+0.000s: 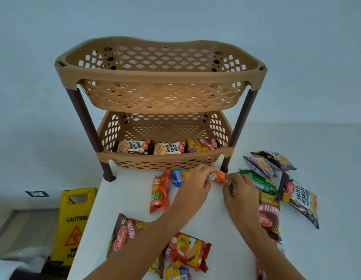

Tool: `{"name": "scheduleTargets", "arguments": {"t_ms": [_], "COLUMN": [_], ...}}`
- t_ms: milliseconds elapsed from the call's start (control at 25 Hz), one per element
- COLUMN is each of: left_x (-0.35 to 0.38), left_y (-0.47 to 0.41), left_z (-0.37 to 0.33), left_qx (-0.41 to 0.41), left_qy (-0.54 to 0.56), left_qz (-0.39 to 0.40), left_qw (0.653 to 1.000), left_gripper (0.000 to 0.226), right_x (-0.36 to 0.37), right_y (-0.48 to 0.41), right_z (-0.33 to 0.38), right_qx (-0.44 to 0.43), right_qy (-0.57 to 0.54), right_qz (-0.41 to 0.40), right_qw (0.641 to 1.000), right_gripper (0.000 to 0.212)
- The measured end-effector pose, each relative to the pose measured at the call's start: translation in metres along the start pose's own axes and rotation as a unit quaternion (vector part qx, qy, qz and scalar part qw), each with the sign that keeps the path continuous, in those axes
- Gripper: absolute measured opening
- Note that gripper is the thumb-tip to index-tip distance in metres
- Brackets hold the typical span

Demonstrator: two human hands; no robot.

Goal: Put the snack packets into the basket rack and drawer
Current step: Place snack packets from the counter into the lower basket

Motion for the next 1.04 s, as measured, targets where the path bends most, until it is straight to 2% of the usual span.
{"name": "scheduleTargets", "arguments": {"t_ms": [120, 280, 440, 520, 640, 800, 920, 1040], "left_x": [0.042, 0.072, 0.084, 0.088, 0.087, 0.072, 0.037, -0.006], "left_y": [-0.016, -0.031, -0.039, -0.04, -0.04, -0.026, -0.007, 0.007], "left_z": [0.01, 0.025, 0.023, 0.021, 0.019, 0.009, -0.003, -0.01], "left_qx": [-0.026, -0.022, 0.015, 0.025, 0.026, 0.014, -0.026, -0.065], "left_qy": [-0.074, -0.189, -0.315, -0.33, -0.316, -0.261, -0.1, 0.025], "left_qz": [0.063, 0.083, 0.082, 0.078, 0.075, 0.057, -0.038, -0.153], "left_qw": [0.995, 0.978, 0.945, 0.94, 0.945, 0.964, 0.994, 0.986], "left_gripper": [0.043, 0.058, 0.046, 0.041, 0.04, 0.046, 0.053, 0.054], "right_x": [0.016, 0.011, 0.006, 0.01, 0.019, 0.019, 0.002, -0.017], "right_y": [0.005, 0.005, 0.005, 0.008, 0.011, 0.011, 0.012, 0.009], "right_z": [-0.021, -0.033, -0.048, -0.062, -0.079, -0.09, -0.085, -0.067], "right_qx": [0.036, 0.038, 0.071, 0.113, 0.158, 0.166, 0.151, 0.114], "right_qy": [0.073, 0.104, 0.097, 0.081, 0.047, 0.041, 0.008, -0.018], "right_qz": [0.048, 0.064, 0.089, 0.115, 0.159, 0.171, 0.118, 0.077], "right_qw": [0.996, 0.992, 0.989, 0.984, 0.973, 0.97, 0.982, 0.99], "right_gripper": [0.024, 0.02, 0.018, 0.034, 0.055, 0.06, 0.067, 0.075]}}
Point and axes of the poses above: each hand's wrist, its own y-axis away from the middle knuckle, its own x-axis out of the palm, z = x × y, the point moved 10 cm from there along -y, towards the middle knuckle, and after that the axes turned 7 degrees about y, right-handed, at the moved point
